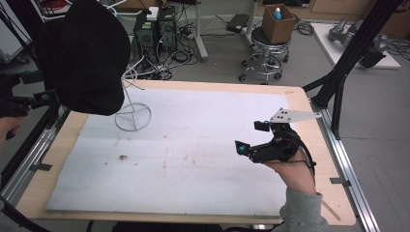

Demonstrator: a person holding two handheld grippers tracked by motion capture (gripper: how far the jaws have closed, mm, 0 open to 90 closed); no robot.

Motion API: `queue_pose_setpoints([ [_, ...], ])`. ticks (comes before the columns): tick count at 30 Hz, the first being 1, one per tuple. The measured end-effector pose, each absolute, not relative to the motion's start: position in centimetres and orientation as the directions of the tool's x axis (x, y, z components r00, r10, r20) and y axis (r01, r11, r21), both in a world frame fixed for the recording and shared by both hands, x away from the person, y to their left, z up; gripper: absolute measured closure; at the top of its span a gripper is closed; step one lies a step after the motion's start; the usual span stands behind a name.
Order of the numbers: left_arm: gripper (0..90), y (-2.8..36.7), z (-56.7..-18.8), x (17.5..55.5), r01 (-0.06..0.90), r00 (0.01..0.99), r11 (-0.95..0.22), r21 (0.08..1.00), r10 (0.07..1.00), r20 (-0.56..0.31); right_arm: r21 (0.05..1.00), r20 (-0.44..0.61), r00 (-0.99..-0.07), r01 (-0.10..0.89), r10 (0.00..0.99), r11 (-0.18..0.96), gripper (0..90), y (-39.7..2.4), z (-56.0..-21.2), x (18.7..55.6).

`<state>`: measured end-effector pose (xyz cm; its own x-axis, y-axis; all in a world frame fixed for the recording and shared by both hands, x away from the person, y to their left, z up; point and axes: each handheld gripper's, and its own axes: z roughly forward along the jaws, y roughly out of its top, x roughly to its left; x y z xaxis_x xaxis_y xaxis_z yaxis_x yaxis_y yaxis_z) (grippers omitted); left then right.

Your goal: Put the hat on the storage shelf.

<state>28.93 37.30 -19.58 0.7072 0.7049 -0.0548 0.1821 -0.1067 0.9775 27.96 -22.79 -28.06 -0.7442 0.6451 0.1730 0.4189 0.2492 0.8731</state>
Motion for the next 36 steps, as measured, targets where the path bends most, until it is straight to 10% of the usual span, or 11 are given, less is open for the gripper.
queue_pose_setpoints([
  [36, 8.7, 36.5, -27.1, 24.8, 0.19, 0.767, -0.083, 0.978, 0.635, -0.095, 0.919, 0.117, -0.745, 0.332, 0.656, 0.214, 0.8, -24.4, -27.2, 27.1],
])
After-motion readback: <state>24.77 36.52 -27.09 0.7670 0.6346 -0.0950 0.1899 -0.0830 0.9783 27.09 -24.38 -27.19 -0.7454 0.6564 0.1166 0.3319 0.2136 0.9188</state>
